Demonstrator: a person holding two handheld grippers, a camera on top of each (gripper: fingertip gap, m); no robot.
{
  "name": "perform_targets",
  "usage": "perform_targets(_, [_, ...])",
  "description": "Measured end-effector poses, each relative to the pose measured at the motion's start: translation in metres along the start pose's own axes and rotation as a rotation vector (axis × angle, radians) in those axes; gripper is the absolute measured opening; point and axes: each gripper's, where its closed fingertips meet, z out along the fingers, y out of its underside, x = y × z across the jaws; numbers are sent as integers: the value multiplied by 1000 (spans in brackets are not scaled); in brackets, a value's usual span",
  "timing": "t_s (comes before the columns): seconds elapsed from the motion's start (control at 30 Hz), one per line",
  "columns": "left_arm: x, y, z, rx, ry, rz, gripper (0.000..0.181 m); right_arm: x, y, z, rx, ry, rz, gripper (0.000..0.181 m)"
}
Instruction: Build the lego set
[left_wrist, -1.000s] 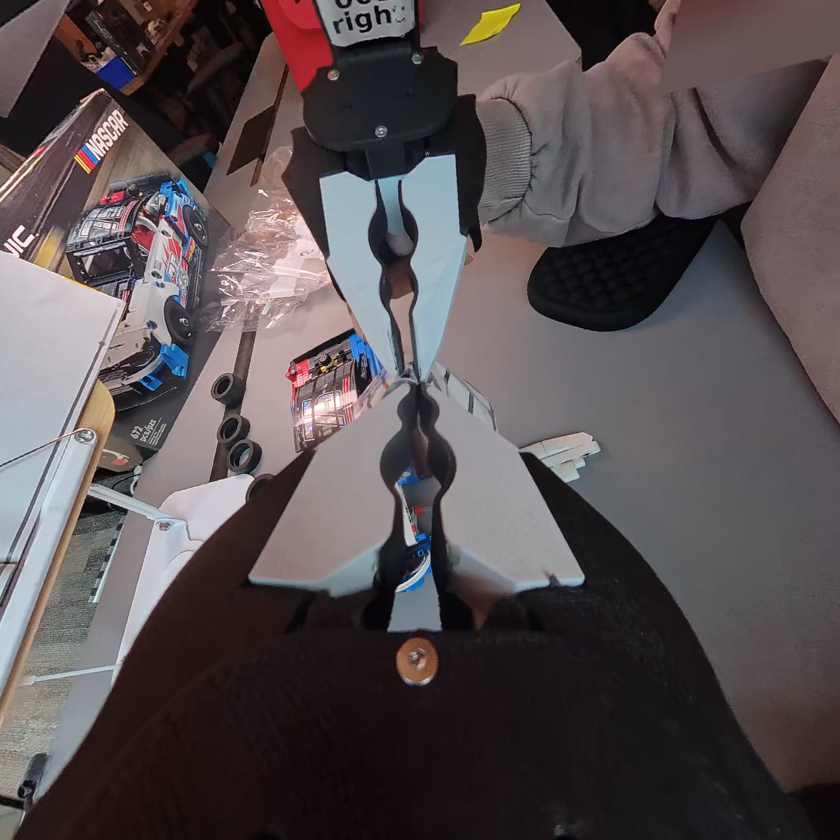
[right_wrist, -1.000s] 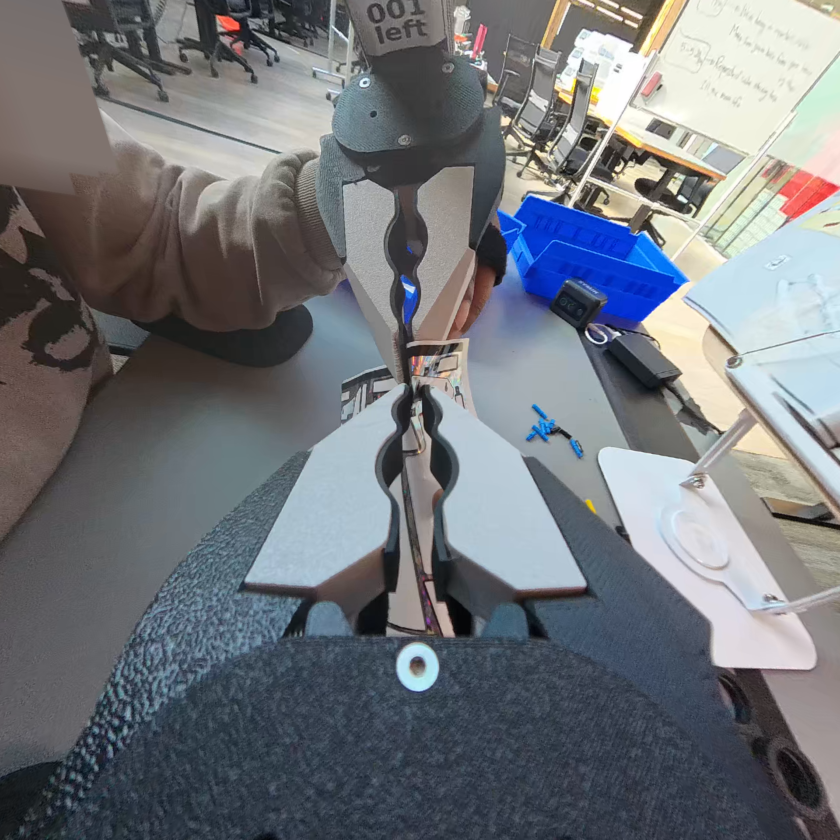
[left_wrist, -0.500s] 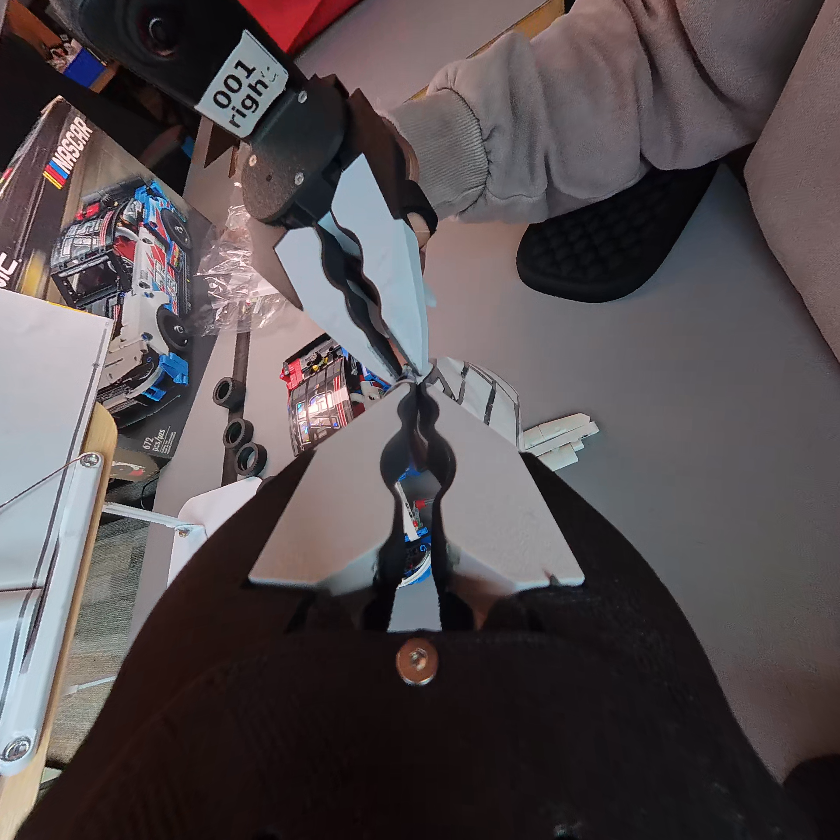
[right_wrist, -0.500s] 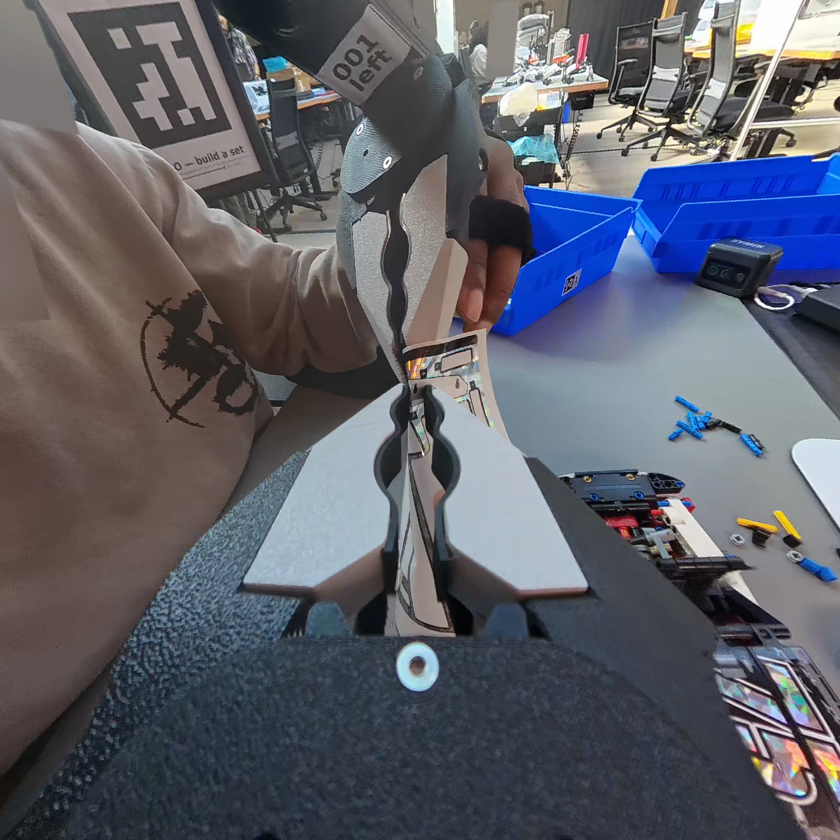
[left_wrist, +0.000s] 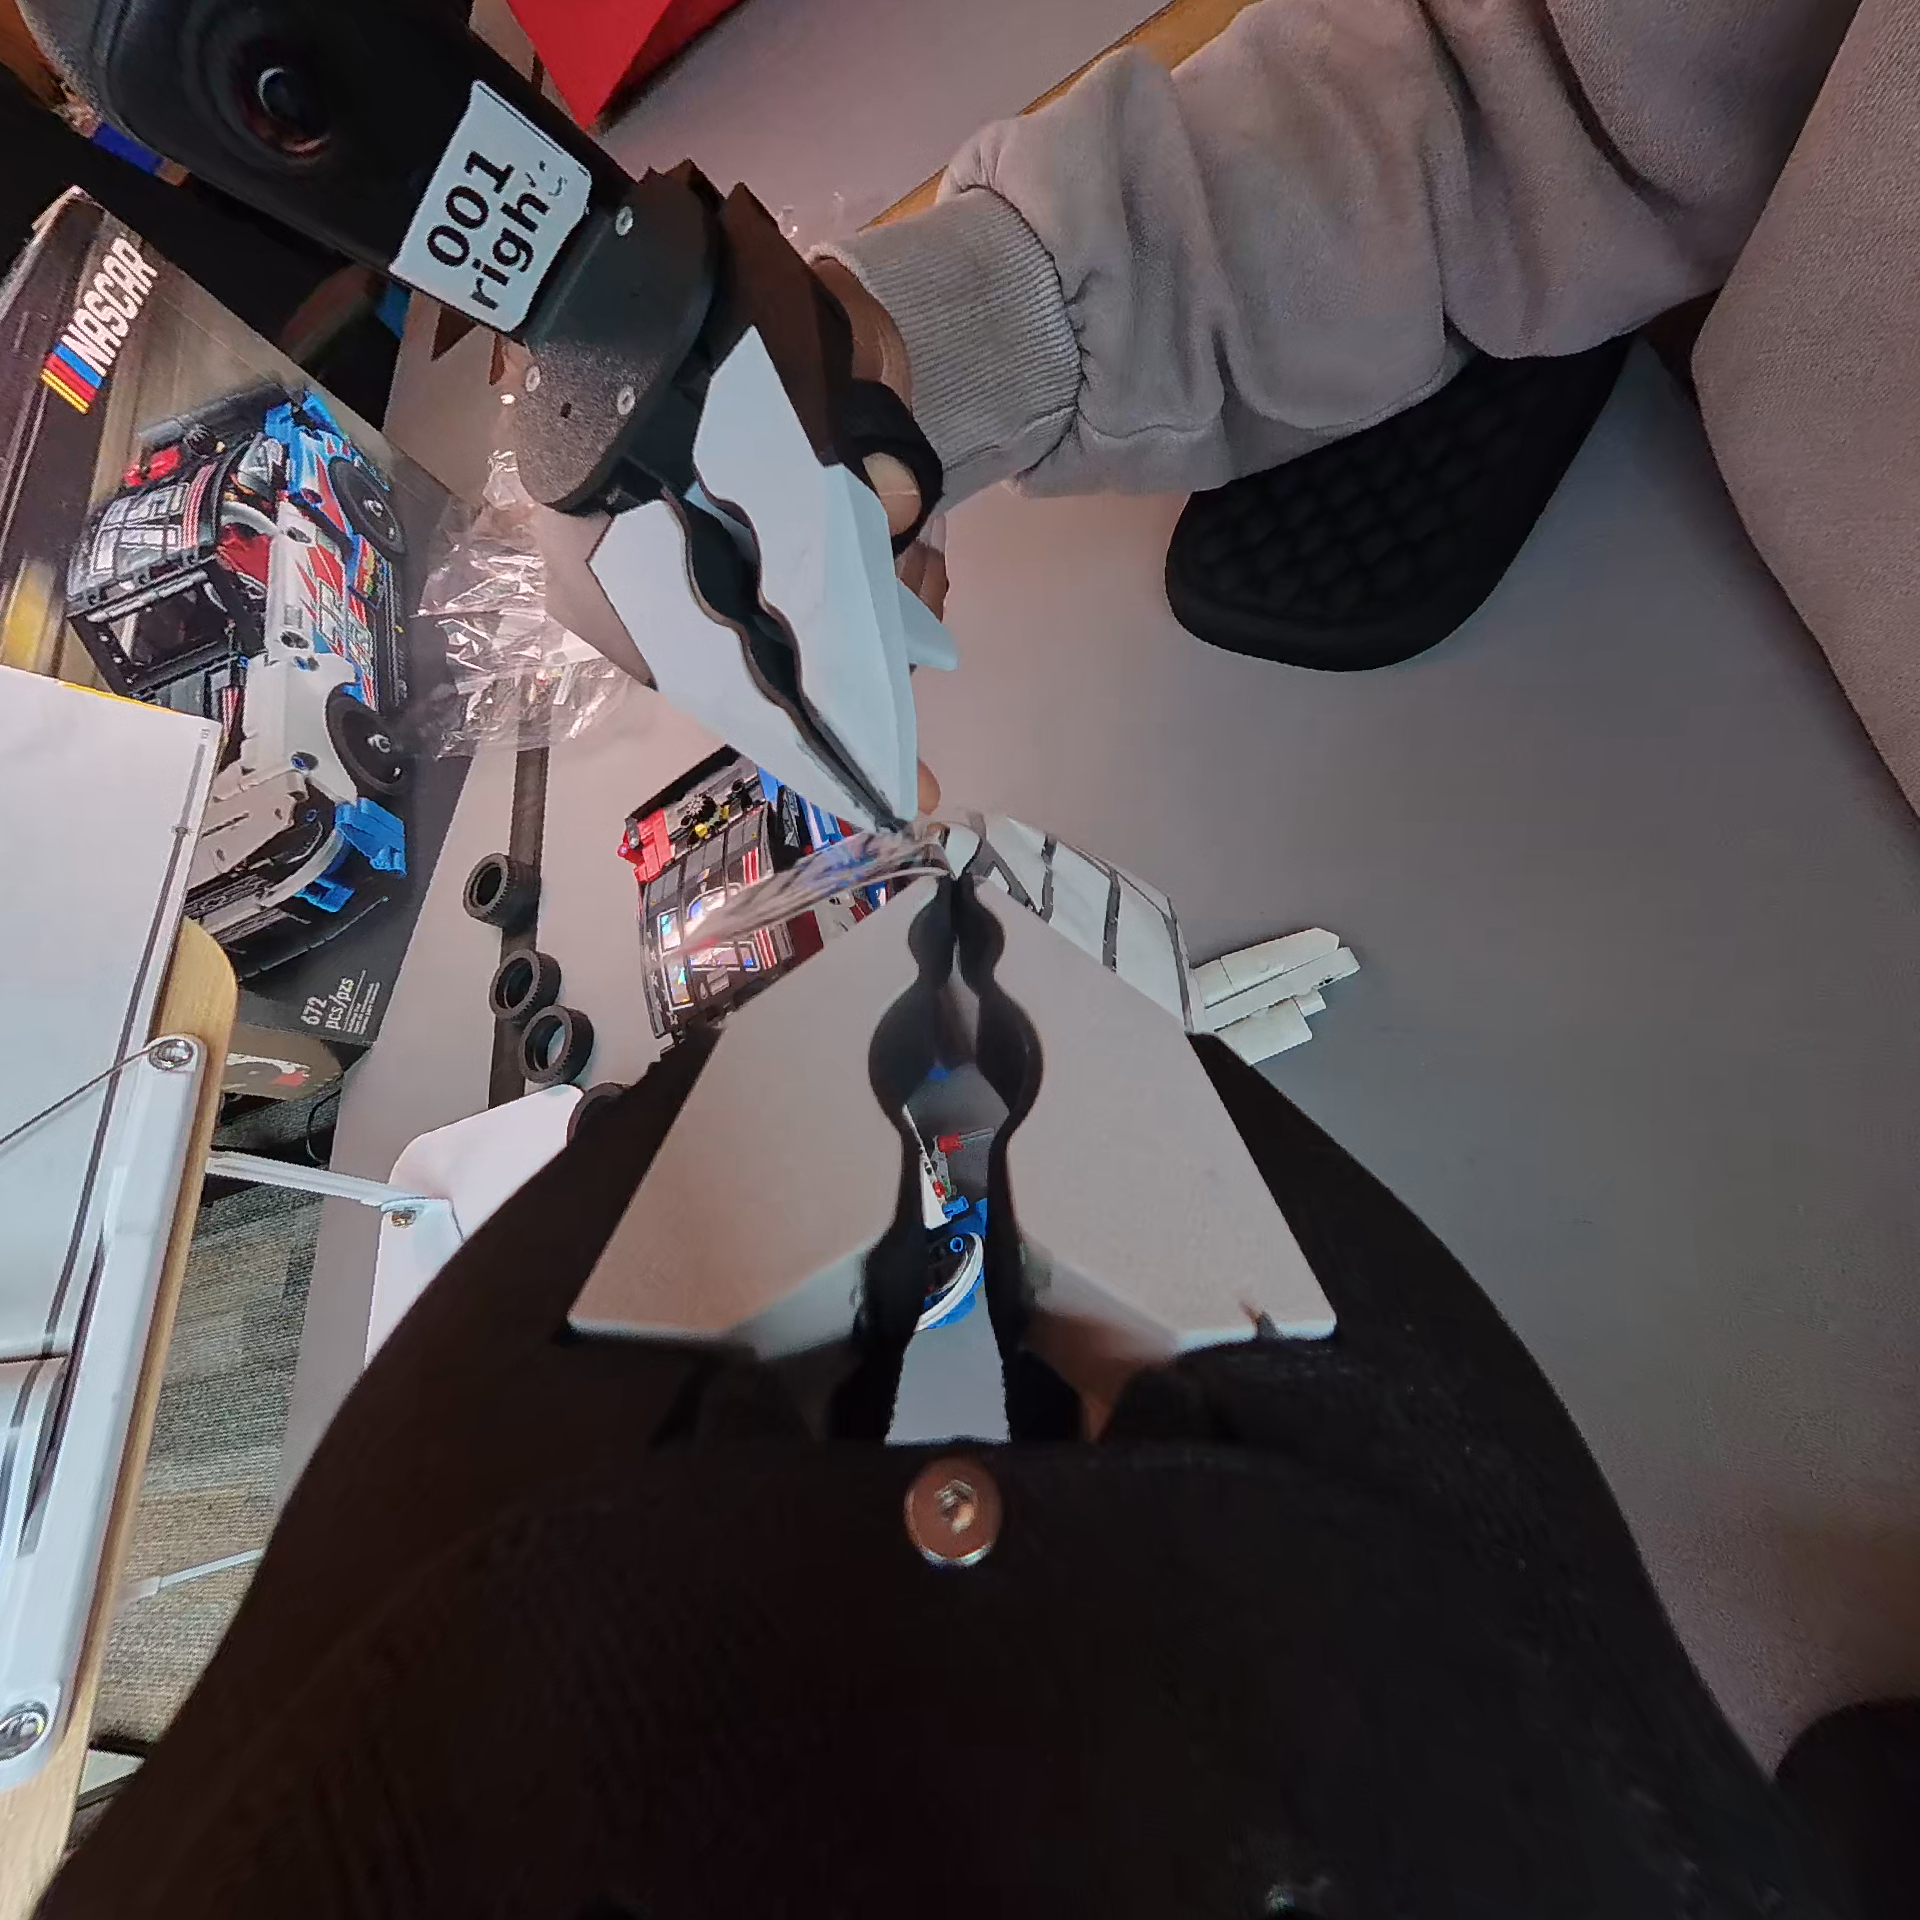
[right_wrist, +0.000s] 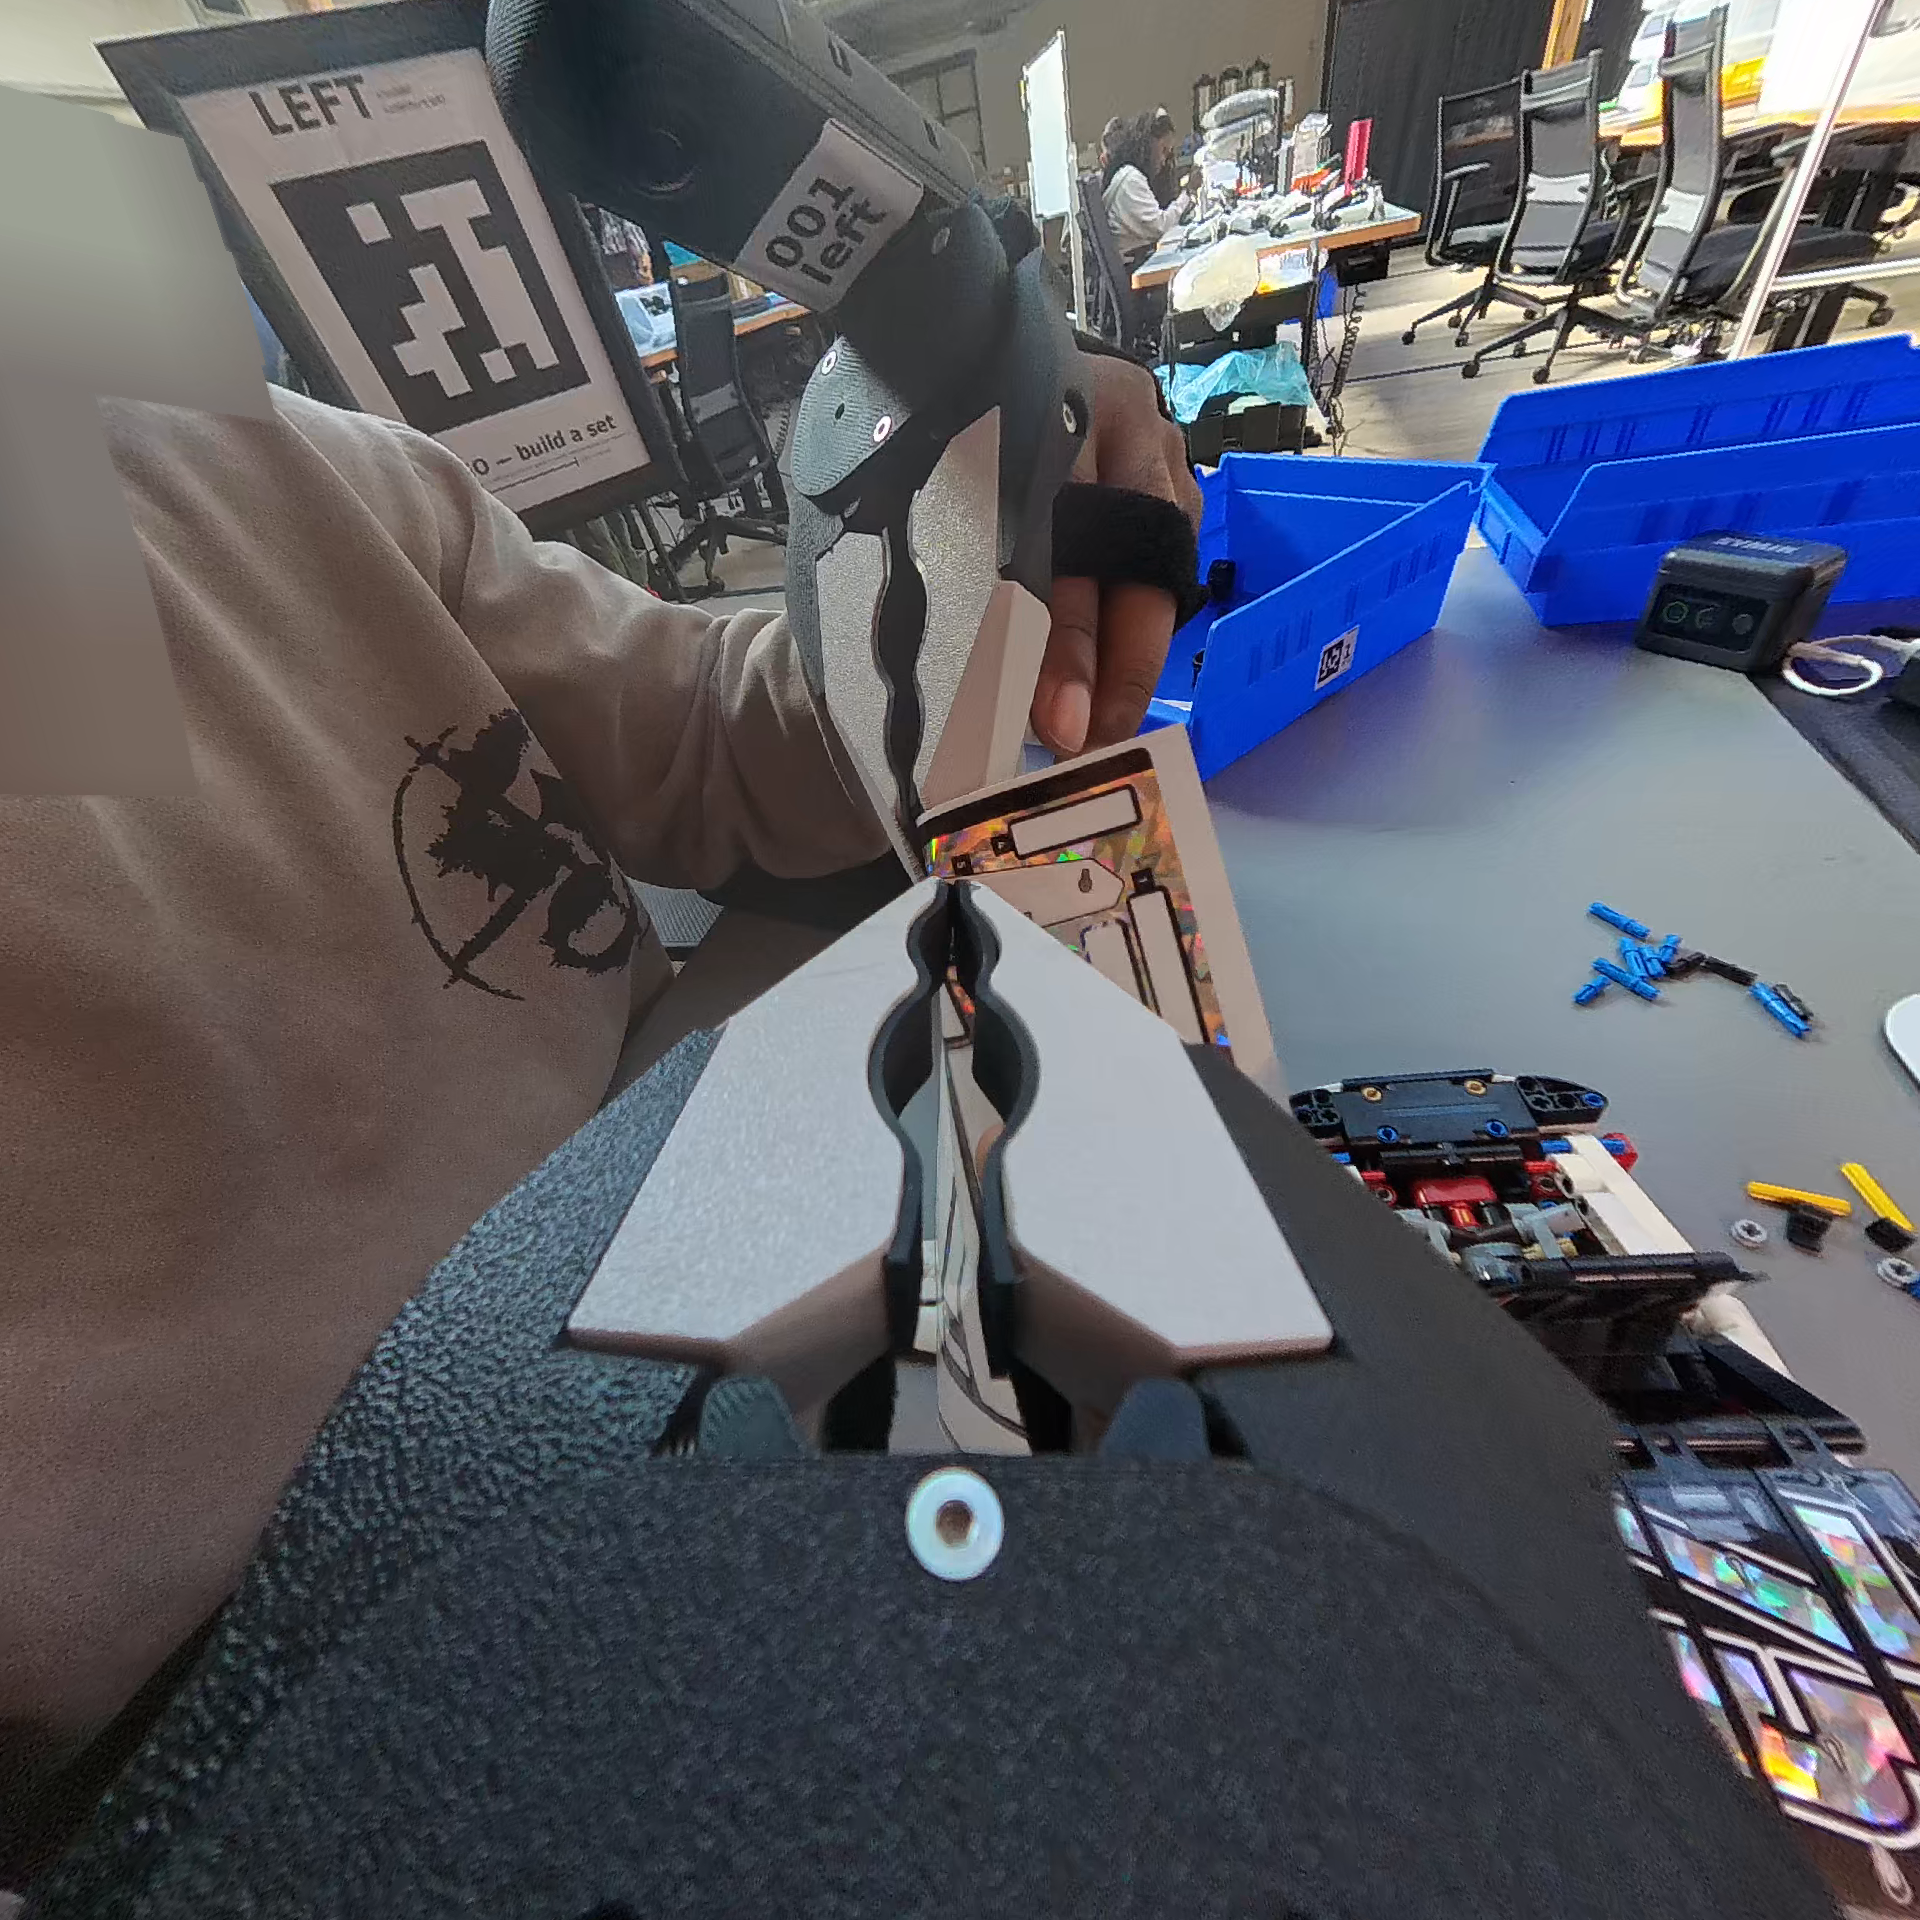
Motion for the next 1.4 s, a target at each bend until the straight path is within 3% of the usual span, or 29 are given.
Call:
perform_targets(0.03, [0, 0, 0, 2, 1, -2, 0, 0, -1, -1, 1, 6, -8, 0])
perform_targets(0.43, [-29, 3, -33, 118, -49, -210, 0, 3, -42, -37, 173, 117, -97, 0])
perform_targets(0.6, [-55, 7, -65, 188, -129, -378, 0, -3, -62, -53, 234, 180, -154, 0])
perform_targets(0.7, [-80, 25, -95, 219, -197, -559, 0, -6, -65, -58, 249, 214, -171, 0])
perform_targets(0.8, [-98, 71, -124, 181, -175, -834, 0, -5, -48, -59, 216, 253, -162, 0])
perform_targets(0.93, [-110, 175, -155, -27, -237, -1153, 0, -5, -17, -62, 186, 259, -94, 0])
perform_targets(1.0, [-112, 210, -172, -71, -266, -1256, 0, -6, -4, -65, 173, 263, -67, 0])
perform_targets(1.13, [-101, 287, -192, -297, -336, -1402, 0, -7, 7, -73, 184, 274, -42, 0])
perform_targets(1.23, [-95, 320, -188, -416, -370, -1443, 2, -4, 12, -72, 166, 288, -45, 0])
perform_targets(1.4, [-98, 355, -189, -652, -491, -1369, 8, -3, 17, -68, 154, 291, -43, 0])
